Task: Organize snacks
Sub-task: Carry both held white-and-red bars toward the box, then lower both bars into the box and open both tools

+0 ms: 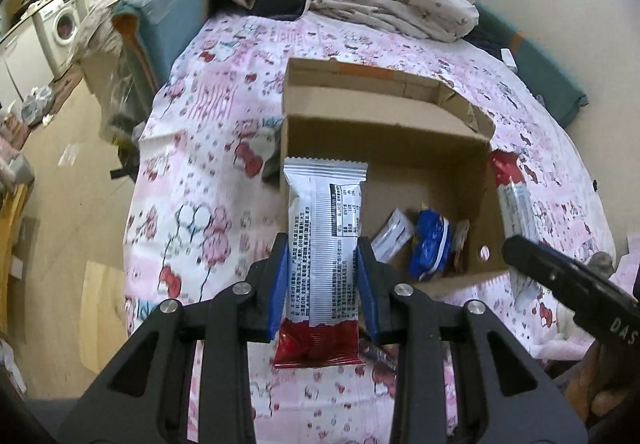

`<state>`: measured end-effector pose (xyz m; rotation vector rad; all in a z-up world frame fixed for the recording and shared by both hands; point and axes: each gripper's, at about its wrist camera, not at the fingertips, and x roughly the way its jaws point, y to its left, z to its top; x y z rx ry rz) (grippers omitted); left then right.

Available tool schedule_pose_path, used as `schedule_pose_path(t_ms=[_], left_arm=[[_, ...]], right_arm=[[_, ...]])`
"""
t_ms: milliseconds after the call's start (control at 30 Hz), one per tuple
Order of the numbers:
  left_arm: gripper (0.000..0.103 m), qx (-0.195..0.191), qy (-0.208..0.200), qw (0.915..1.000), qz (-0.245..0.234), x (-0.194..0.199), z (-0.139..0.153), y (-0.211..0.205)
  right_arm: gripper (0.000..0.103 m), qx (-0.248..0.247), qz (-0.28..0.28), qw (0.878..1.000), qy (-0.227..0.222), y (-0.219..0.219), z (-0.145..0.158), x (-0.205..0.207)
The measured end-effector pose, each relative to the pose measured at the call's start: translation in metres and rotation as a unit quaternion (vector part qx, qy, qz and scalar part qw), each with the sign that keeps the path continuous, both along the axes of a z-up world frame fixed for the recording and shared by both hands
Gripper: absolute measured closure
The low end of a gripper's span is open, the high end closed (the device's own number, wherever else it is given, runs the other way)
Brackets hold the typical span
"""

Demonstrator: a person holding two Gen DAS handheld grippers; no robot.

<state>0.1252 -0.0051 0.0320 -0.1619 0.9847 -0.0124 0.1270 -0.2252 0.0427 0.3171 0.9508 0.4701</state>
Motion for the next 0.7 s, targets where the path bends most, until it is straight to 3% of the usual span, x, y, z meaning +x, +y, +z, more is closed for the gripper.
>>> schedule_pose_path(t_ms=[367,533,700], left_arm=[[0.075,0.010,0.007,0.9997,-0.019,0.050,-0.026,-0.021],[0.075,0.010,-0.021,0.9991,-0.034,0.052,-0.040,-0.024],[0.075,-0.009,-0.001,0.9991,-0.041,0.061,-0.058,-0.023]], right_arm=[[0.070,0.023,-0.018,0.999,0.023,-0.010,-0.038,0.050],[0.069,0.035,-0.016,0.998,0.040,-0.012,-0.060,0.056],[0.069,0.041,-0.019,0.997,0.062,-0.015,-0.080,0.061]])
